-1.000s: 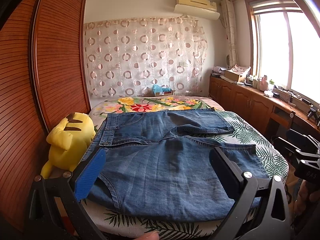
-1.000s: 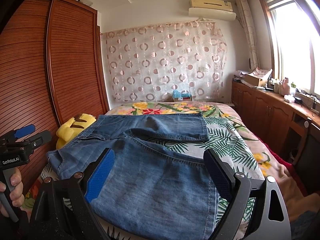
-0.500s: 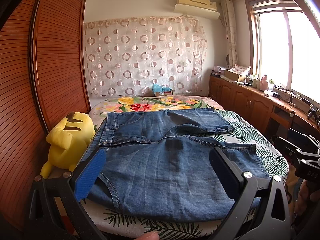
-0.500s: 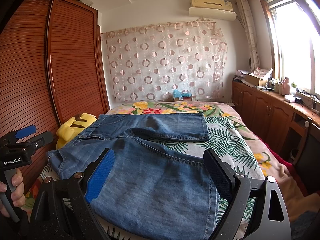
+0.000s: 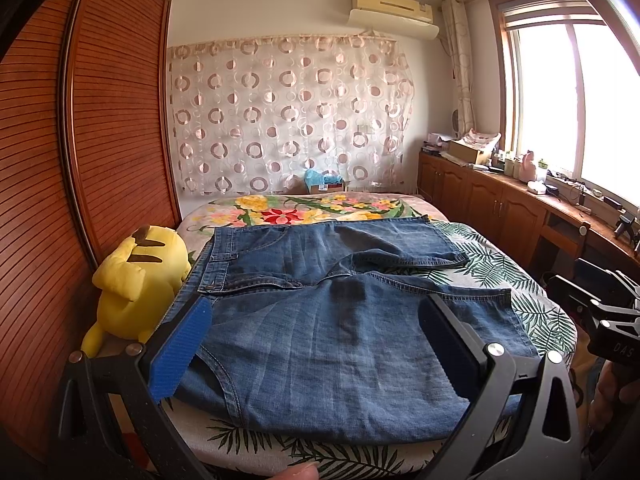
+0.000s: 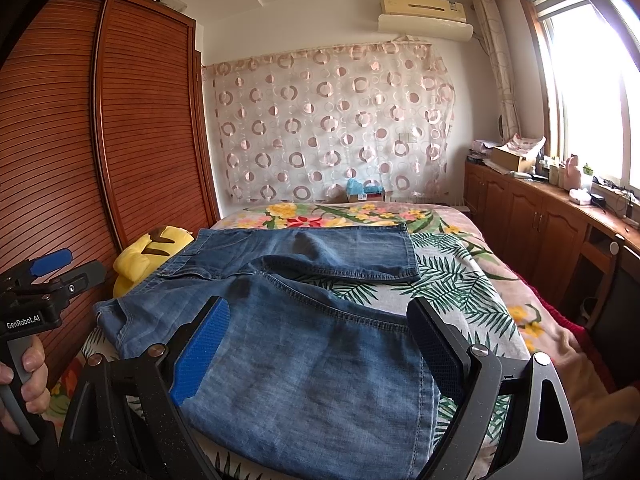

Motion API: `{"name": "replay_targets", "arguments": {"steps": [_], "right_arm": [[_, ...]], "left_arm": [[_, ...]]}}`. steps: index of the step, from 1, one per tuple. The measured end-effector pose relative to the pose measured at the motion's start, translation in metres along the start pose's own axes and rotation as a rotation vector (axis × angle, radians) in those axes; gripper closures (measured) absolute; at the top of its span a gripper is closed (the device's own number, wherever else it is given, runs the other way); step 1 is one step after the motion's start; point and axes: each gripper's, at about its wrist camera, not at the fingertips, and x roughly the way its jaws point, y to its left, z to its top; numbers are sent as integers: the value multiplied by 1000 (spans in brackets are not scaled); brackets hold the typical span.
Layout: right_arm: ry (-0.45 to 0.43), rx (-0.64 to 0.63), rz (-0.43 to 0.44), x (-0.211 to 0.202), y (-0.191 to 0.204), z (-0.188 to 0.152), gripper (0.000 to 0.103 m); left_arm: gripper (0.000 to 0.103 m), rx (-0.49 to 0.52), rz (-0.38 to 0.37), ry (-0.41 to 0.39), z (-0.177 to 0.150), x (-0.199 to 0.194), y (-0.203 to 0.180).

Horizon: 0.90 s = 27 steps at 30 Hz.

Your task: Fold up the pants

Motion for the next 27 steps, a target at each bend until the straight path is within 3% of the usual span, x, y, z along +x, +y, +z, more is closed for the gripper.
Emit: {"name": "replay_targets", "arguments": {"steps": [17,27], "right_arm": [[4,0,2,3,0,0,12],[36,-8,-11,12,-5,-4,12]], "left_arm": [[0,-4,2,4,0,3,1],[0,-15,13,60,-8,22,18]]}}
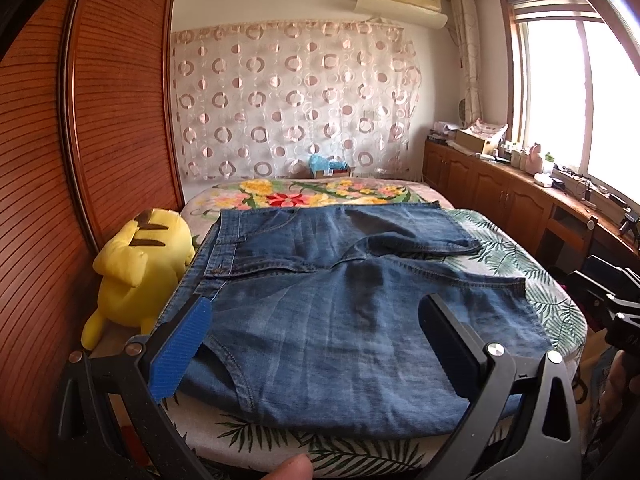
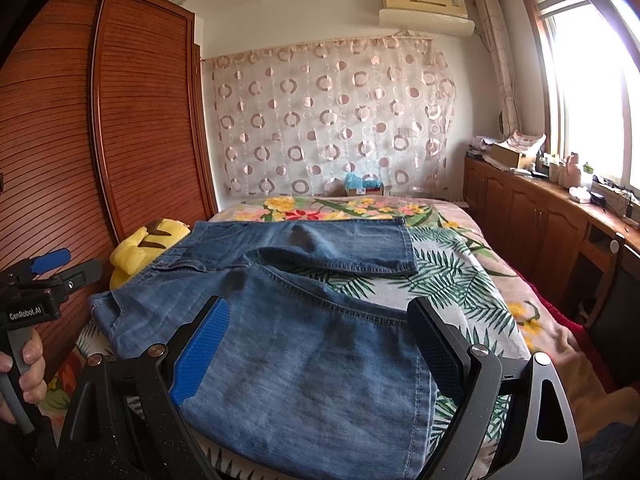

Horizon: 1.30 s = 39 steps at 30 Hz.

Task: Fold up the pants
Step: 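Grasp the jeans waistband with the left gripper while the right gripper grasps the hem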

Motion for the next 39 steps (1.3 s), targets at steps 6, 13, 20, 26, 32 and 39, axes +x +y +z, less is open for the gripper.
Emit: {"name": "replay_targets", "arguments": {"steps": [6,13,20,26,32,39], "right_arm": [[36,-3,-23,8,-6,-4,12],[80,3,-49,15,-13,-4,12],[119,1,-71,15,-16,-4,12],[144,15,-86,15,-12,-3,12],[154,9,-88,11,-8,-1,12],[164,17,-88,12,-13,-2,12]], "left_arm": [[0,5,15,38,-10,14,12],[0,-4,9,70,-21,28,32],[0,-19,27,85,-27,38,55],[6,-64,66,91,-30,43,88],[27,-120,123,126,-36,52,121],[36,-163,173,199,-56,68,145]]}}
